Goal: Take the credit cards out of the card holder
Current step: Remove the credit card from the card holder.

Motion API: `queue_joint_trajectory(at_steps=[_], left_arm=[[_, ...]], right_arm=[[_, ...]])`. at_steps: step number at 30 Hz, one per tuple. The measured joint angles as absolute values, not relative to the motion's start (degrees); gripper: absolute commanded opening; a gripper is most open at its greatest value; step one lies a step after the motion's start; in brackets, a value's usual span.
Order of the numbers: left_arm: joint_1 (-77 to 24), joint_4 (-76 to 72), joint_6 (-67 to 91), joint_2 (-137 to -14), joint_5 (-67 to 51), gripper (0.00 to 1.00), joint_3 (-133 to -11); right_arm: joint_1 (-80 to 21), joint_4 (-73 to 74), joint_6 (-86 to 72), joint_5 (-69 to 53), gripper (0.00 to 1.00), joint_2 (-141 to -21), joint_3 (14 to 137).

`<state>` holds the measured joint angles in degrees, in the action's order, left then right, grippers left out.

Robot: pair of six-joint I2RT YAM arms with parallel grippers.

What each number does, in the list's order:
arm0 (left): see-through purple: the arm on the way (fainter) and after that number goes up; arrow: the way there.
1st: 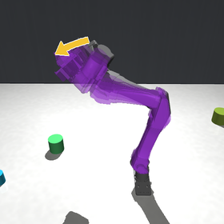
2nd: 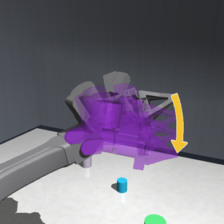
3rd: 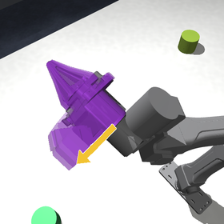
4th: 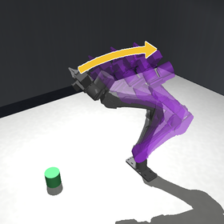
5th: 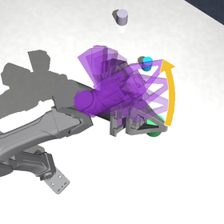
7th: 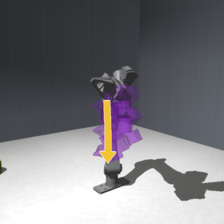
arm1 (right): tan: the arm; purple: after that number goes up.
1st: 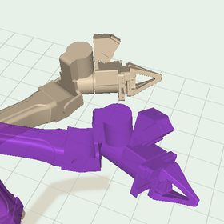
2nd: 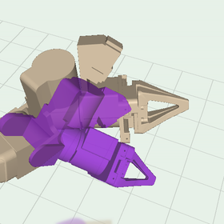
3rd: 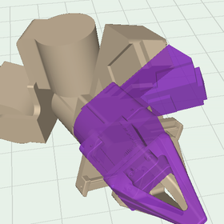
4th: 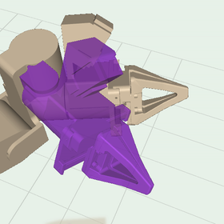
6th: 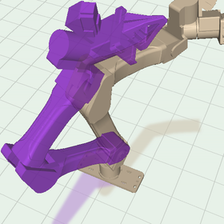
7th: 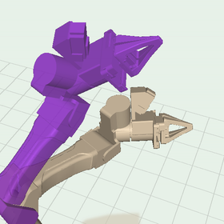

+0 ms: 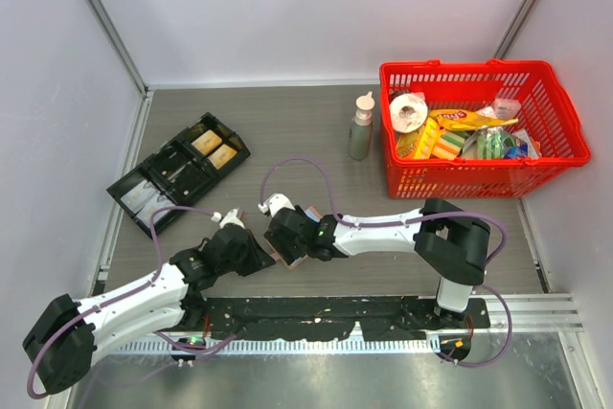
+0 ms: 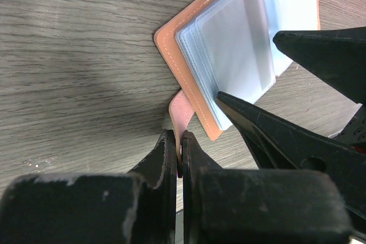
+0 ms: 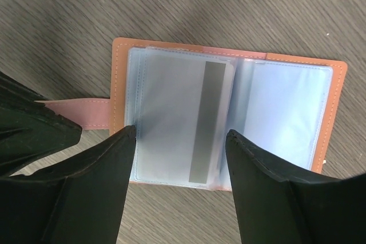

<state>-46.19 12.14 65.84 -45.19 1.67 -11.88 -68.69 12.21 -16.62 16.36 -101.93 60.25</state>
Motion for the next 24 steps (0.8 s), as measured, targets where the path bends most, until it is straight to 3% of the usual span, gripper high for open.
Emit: queue_joint_trajectory(at_steps=[16, 21, 24], left_arm=[[-46.81, 12.1, 65.8, -45.17, 0.78, 0.0, -11.88], [-47.03, 12.82, 65.78, -44.97, -0.32, 0.0, -11.88], [-47.09, 13.21, 65.8, -44.53, -0.56, 0.0, -11.88]], right_arm=[[-69.49, 13.47, -14.83, 24.84, 0.47, -100.82, 60.34], [-69.23, 14.83, -13.43, 28.88, 0.46, -99.5, 60.34], [-69.12, 15.33, -12.56, 30.04, 0.5, -99.46, 60.34]])
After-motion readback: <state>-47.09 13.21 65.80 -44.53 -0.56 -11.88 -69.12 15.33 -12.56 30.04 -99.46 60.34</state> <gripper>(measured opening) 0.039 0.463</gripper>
